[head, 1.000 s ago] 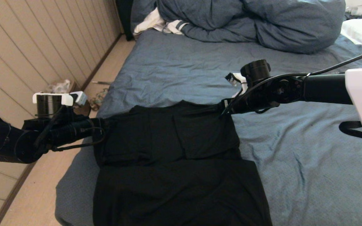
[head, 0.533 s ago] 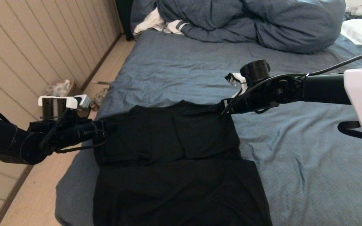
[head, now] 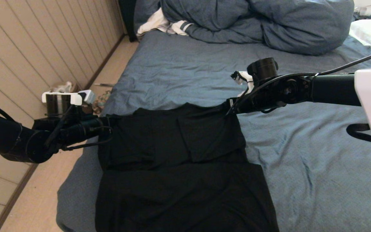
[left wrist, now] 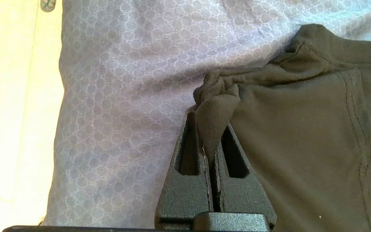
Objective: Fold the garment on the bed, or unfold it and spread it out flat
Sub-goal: Unford the black T-shirt
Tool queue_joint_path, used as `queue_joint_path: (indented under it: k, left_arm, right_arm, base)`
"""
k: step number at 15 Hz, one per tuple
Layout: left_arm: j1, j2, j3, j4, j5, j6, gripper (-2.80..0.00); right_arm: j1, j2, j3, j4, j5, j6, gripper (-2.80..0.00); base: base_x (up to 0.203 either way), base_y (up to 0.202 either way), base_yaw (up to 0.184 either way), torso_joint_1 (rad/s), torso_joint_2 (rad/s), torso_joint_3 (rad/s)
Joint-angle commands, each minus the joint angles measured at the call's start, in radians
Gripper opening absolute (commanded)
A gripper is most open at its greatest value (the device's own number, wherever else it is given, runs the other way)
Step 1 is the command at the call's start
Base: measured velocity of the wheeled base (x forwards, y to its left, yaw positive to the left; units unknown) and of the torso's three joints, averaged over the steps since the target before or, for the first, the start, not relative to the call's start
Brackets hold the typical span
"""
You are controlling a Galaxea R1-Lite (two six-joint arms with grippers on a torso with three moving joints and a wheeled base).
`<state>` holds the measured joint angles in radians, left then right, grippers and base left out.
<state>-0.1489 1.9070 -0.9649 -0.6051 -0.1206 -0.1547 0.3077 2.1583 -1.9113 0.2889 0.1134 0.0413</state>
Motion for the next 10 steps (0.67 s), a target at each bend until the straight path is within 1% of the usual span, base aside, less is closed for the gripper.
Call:
queue_joint_path:
  k: [1, 3, 4, 6, 8, 10]
  left_arm:
    - [-0.009, -0.008, 0.003, -0.005, 0.000, -0.002, -2.80]
    - [-0.008, -0.011, -0.016, -0.005, 0.008, -0.002, -2.80]
    - [-0.008, -0.012, -0.046, -0.005, 0.010, -0.006, -2.80]
    - [-0.004, -0.006, -0.118, -0.005, 0.025, -0.034, -2.80]
    - [0.002, 0.020, -0.209, -0.003, 0.075, -0.057, -2.80]
    - [0.004, 0.044, -0.282, 0.001, 0.109, -0.062, -2.80]
  right_arm:
    - [0.002, -0.006, 0.000, 0.001, 0.002, 0.000, -2.80]
    - [0.006, -0.012, -0.004, -0.001, 0.002, 0.001, -2.80]
    - [0.008, -0.017, -0.011, -0.001, 0.002, 0.002, -2.80]
    - [0.008, -0.021, -0.043, -0.006, 0.000, 0.002, -2.80]
    - [0.009, -0.011, -0.045, -0.076, -0.038, -0.001, -2.80]
    - [0.011, 0.028, -0.046, -0.216, -0.128, -0.007, -2.80]
  base:
    - [0.000, 0.000, 0.000, 0.000, 0.00, 0.000]
    - [0.000, 0.000, 0.000, 0.000, 0.00, 0.000]
    - [0.000, 0.000, 0.000, 0.000, 0.00, 0.000]
    - [0.000, 0.000, 0.000, 0.000, 0.00, 0.000]
    - [0.000, 0.000, 0.000, 0.000, 0.00, 0.000]
    - [0.000, 0.000, 0.000, 0.000, 0.00, 0.000]
